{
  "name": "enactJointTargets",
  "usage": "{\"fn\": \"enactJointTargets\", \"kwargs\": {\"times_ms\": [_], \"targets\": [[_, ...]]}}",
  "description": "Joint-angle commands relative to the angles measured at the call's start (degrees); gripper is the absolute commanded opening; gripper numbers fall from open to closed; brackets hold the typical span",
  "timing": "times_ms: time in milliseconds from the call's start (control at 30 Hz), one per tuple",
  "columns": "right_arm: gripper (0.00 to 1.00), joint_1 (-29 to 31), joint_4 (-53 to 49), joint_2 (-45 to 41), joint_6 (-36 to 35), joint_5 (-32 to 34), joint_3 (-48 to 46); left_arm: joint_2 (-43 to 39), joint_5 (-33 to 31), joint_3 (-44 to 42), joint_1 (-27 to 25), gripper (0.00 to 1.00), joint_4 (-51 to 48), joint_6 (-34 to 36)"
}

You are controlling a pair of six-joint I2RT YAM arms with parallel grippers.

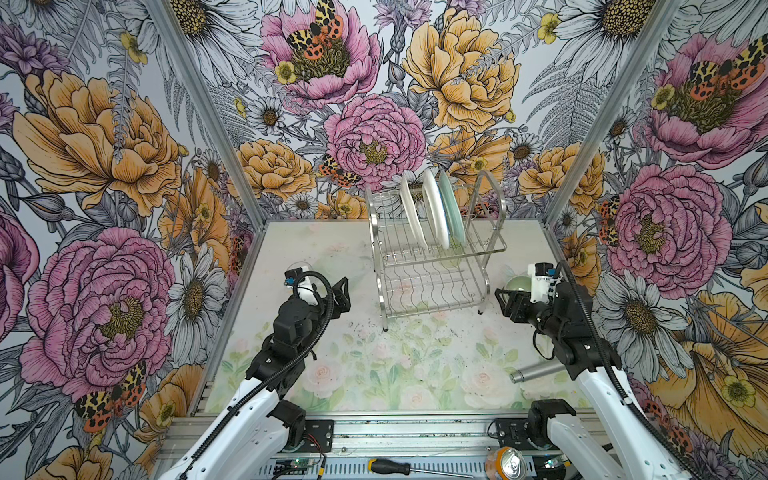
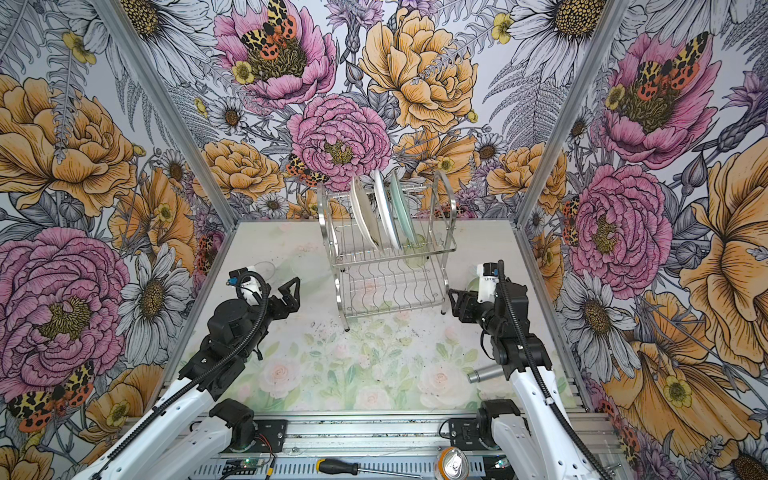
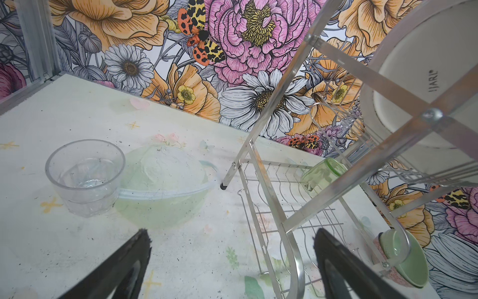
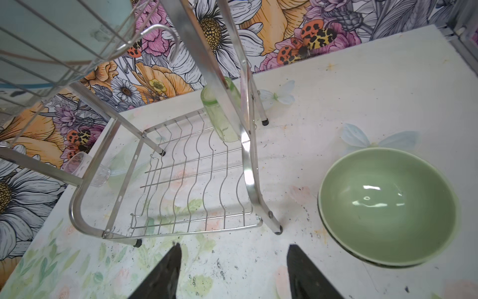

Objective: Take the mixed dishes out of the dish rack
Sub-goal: 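Open the right gripper and lift it off the bowl, then move the right gripper into the rack toward the green glass cup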

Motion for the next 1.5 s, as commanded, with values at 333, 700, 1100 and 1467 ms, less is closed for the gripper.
{"fn": "enactJointTargets", "kwargs": {"times_ms": [333,700,1100,1467], "targets": [[0.81,21.42,26.96,6.98,-0.48,5.01,-5.60,1.40,1.88,1.30,0.41,0.99,1.91,-0.88],[0.99,24.66,40.86,22.27,-4.52,17.29,-5.03,-0.24,0.90,1.06,0.44,0.99,0.77,-0.13],[1.00,24.62,53.39,35.61,-7.07,21.49,-2.33,-0.37,-1.52,0.53,0.64,0.99,0.68,0.50],[0.99,22.47,55.35,43.13,-8.65,23.27,2.76,-0.27,-2.48,-0.28,1.10,0.99,0.98,0.78]]}}
